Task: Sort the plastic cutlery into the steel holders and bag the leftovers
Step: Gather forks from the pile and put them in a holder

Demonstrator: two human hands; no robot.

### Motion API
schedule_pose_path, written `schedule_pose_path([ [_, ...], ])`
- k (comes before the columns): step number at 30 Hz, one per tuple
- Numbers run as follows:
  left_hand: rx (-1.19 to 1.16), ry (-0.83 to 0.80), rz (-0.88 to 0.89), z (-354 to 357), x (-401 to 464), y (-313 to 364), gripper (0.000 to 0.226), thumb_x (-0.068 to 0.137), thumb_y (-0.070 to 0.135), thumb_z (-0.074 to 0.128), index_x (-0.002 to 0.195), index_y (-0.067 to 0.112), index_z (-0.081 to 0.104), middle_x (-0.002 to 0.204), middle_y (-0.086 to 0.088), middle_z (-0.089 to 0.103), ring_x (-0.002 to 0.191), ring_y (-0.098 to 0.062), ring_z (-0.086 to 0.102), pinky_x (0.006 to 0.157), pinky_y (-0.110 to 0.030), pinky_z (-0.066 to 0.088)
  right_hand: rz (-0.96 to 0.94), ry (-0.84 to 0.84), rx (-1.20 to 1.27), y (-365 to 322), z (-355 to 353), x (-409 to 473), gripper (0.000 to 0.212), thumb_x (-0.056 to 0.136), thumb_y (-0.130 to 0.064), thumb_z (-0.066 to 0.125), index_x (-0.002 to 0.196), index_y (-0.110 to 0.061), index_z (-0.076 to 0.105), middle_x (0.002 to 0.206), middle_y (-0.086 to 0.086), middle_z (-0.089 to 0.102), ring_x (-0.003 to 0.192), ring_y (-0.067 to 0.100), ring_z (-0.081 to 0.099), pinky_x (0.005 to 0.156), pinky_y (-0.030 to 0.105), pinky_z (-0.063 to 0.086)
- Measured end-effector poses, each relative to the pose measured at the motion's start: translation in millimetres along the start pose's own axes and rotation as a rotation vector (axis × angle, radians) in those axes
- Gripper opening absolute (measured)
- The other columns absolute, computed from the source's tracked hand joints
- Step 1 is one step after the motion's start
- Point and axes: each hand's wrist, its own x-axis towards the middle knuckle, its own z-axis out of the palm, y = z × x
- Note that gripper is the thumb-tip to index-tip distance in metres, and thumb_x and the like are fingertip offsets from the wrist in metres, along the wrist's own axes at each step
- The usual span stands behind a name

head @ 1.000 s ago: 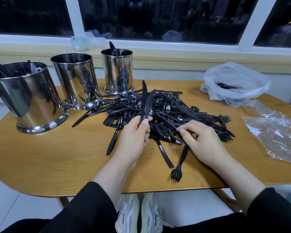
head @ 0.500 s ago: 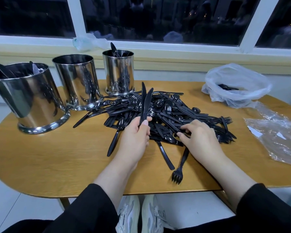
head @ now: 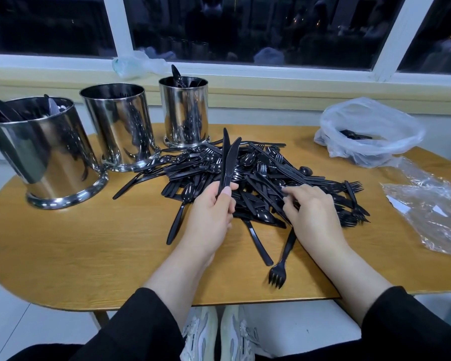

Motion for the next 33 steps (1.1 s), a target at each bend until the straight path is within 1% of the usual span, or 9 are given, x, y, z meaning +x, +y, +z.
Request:
schedule_pose_path([
  [4,-0.023,-0.001,-0.006,0.8,0.1,1.2,0.024,0.111,0.030,0.042,0.114,0.027,0.065,0.068,0.009,0.044,0.055,-0.009,0.032,0.053,-0.027,0.030,-0.010,0.156,0.255,-2.2,-6.3,-2.9,0.032,0.096,-0.009,0.063,0.127,-0.012,0.067,0.097,-0.010,0.061,0.095,0.008,0.052,0.097,0.040,0.047],
  [9,-0.065,-0.013,-0.050,1.7,-2.0,6.5,0.026,0.110,0.030,0.043,0.111,0.018,0.066,0.064,0.008,0.040,0.052,-0.010,0.030,0.049,-0.026,0.025,-0.162,0.221,0.296,-4.5,-5.6,-7.7,0.024,0.091,-0.001,0.068,0.108,-0.017,0.073,0.106,-0.010,0.064,0.106,0.011,0.056,0.097,0.044,0.044],
  [12,-0.043,-0.055,-0.069,2.4,-3.9,7.6,0.026,0.110,0.025,0.044,0.106,0.010,0.065,0.067,0.001,0.050,0.054,-0.015,0.043,0.049,-0.028,0.037,-0.248,0.241,0.267,-5.8,-3.8,-7.3,0.019,0.091,-0.003,0.070,0.103,-0.017,0.075,0.106,-0.008,0.066,0.107,0.015,0.058,0.097,0.043,0.041],
  [15,-0.040,-0.115,-0.090,3.8,-4.3,9.5,0.027,0.111,0.022,0.042,0.105,0.008,0.064,0.074,-0.004,0.069,0.067,-0.025,0.065,0.061,-0.039,0.054,-0.335,0.269,0.185,-8.1,-3.1,-7.1,0.017,0.089,-0.010,0.068,0.099,-0.019,0.078,0.107,-0.006,0.068,0.109,0.019,0.058,0.097,0.045,0.036],
  [18,-0.038,-0.190,-0.110,1.7,-4.3,10.2,0.028,0.112,0.023,0.041,0.108,0.006,0.063,0.086,-0.013,0.076,0.072,-0.027,0.071,0.063,-0.038,0.058,-0.402,0.267,0.093,-10.6,0.0,-8.1,0.021,0.085,-0.007,0.070,0.096,-0.022,0.079,0.104,-0.005,0.068,0.107,0.022,0.058,0.097,0.048,0.033],
  [23,0.028,-0.284,-0.084,-0.1,-4.5,9.4,0.026,0.111,0.024,0.044,0.114,0.012,0.066,0.089,-0.015,0.077,0.057,-0.021,0.060,0.052,-0.028,0.049,-0.440,0.270,0.037,-11.1,0.4,-8.8,0.022,0.089,-0.011,0.068,0.099,-0.027,0.080,0.101,-0.006,0.067,0.104,0.023,0.057,0.093,0.049,0.033],
  [26,0.095,-0.302,-0.043,0.3,-3.6,6.0,0.024,0.110,0.023,0.046,0.113,0.016,0.069,0.074,-0.006,0.069,0.049,-0.013,0.042,0.048,-0.024,0.032,-0.476,0.254,0.017,-13.8,0.3,-8.8,0.021,0.094,-0.020,0.063,0.104,-0.030,0.079,0.103,-0.007,0.068,0.105,0.023,0.057,0.091,0.050,0.035],
  [30,0.028,-0.223,-0.049,-1.1,-2.2,3.5,0.024,0.110,0.030,0.046,0.116,0.027,0.069,0.064,0.004,0.048,0.050,-0.009,0.033,0.050,-0.023,0.028,-0.307,0.288,0.070,-13.6,-4.6,-8.9,0.030,0.092,-0.017,0.070,0.122,-0.022,0.071,0.118,-0.004,0.065,0.115,0.021,0.055,0.096,0.043,0.035],
  [33,-0.042,-0.137,-0.051,-2.4,-0.1,1.3,0.024,0.109,0.035,0.047,0.114,0.028,0.069,0.065,0.006,0.042,0.053,-0.011,0.031,0.051,-0.026,0.028,-0.023,0.274,0.201,-4.3,-11.2,-6.4,0.018,0.097,-0.019,0.062,0.113,-0.019,0.070,0.108,-0.005,0.065,0.107,0.015,0.056,0.096,0.043,0.041],
])
